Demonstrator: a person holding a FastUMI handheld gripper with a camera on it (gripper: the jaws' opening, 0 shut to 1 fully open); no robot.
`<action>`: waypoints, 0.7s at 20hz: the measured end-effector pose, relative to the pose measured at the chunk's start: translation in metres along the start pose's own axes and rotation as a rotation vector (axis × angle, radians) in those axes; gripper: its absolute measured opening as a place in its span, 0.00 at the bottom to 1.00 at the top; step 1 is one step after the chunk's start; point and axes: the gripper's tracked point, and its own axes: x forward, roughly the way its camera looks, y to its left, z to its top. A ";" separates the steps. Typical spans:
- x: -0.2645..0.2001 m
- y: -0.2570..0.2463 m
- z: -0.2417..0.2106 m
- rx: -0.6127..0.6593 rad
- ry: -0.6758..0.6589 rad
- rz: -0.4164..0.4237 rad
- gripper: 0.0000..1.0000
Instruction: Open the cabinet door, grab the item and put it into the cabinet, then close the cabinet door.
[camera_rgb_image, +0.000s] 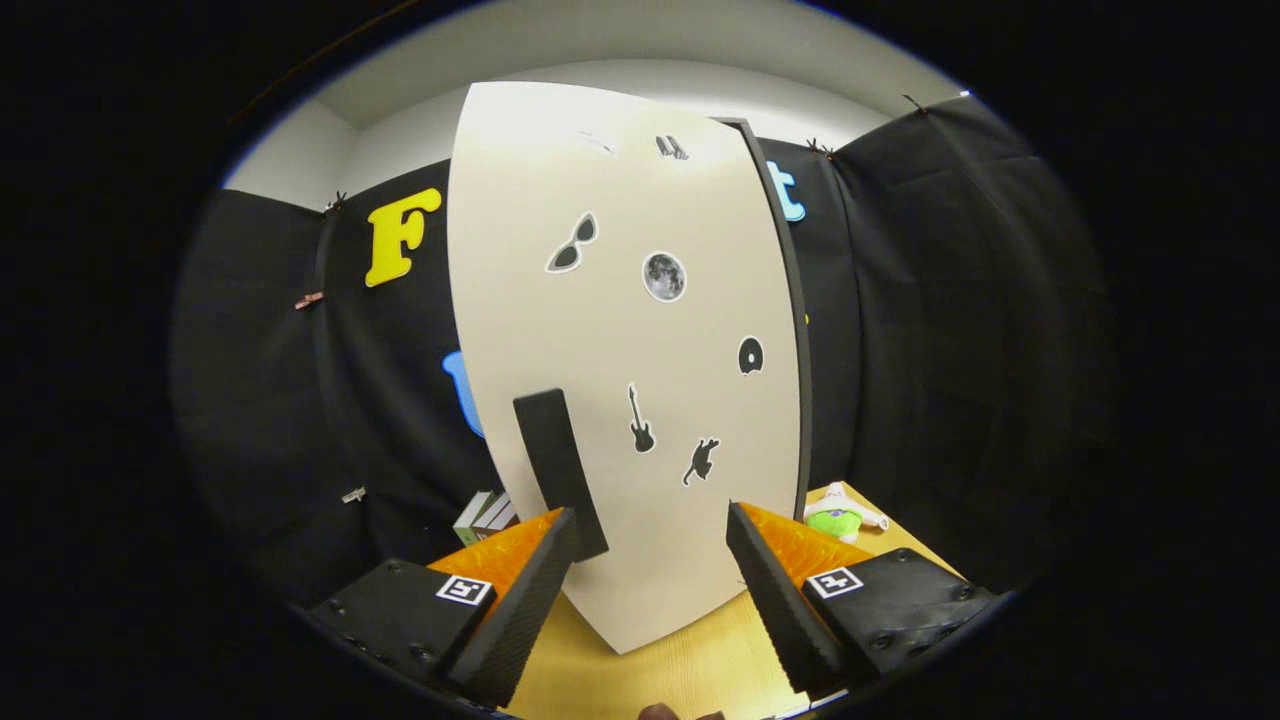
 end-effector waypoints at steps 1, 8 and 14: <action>0.001 0.005 0.000 -0.004 -0.002 0.002 0.98; 0.001 0.009 0.011 -0.088 -0.062 -0.025 0.98; -0.015 0.009 0.026 -0.167 -0.129 -0.040 0.98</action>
